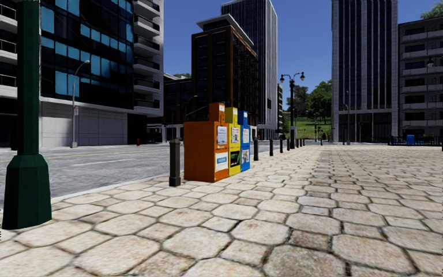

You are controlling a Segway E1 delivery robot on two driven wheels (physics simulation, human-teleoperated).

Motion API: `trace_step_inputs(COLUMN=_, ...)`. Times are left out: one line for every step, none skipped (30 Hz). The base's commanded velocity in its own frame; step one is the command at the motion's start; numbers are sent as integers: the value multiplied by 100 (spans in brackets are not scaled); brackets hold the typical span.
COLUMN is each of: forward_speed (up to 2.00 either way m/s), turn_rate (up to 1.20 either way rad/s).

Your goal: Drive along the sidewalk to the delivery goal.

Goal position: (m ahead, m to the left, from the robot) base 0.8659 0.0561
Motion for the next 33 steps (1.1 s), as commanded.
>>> trace_step_inputs(forward_speed=140, turn_rate=0)
trace_step_inputs(forward_speed=140, turn_rate=0)
trace_step_inputs(forward_speed=140, turn_rate=0)
trace_step_inputs(forward_speed=140, turn_rate=0)
trace_step_inputs(forward_speed=140, turn_rate=0)
trace_step_inputs(forward_speed=140, turn_rate=0)
trace_step_inputs(forward_speed=140, turn_rate=0)
trace_step_inputs(forward_speed=140, turn_rate=0)
trace_step_inputs(forward_speed=140, turn_rate=0)
trace_step_inputs(forward_speed=140, turn_rate=0)
trace_step_inputs(forward_speed=140, turn_rate=0)
trace_step_inputs(forward_speed=140, turn_rate=0)
trace_step_inputs(forward_speed=140, turn_rate=0)
trace_step_inputs(forward_speed=138, turn_rate=0)
trace_step_inputs(forward_speed=123, turn_rate=0)
trace_step_inputs(forward_speed=114, turn_rate=0)
trace_step_inputs(forward_speed=114, turn_rate=0)
trace_step_inputs(forward_speed=109, turn_rate=0)
trace_step_inputs(forward_speed=34, turn_rate=0)
trace_step_inputs(forward_speed=0, turn_rate=0)
trace_step_inputs(forward_speed=0, turn_rate=0)
trace_step_inputs(forward_speed=0, turn_rate=0)
trace_step_inputs(forward_speed=0, turn_rate=0)
trace_step_inputs(forward_speed=0, turn_rate=0)
trace_step_inputs(forward_speed=0, turn_rate=0)
trace_step_inputs(forward_speed=0, turn_rate=0)
trace_step_inputs(forward_speed=0, turn_rate=0)
trace_step_inputs(forward_speed=0, turn_rate=0)
trace_step_inputs(forward_speed=0, turn_rate=0)
trace_step_inputs(forward_speed=0, turn_rate=0)
trace_step_inputs(forward_speed=0, turn_rate=0)
trace_step_inputs(forward_speed=0, turn_rate=0)
trace_step_inputs(forward_speed=0, turn_rate=0)
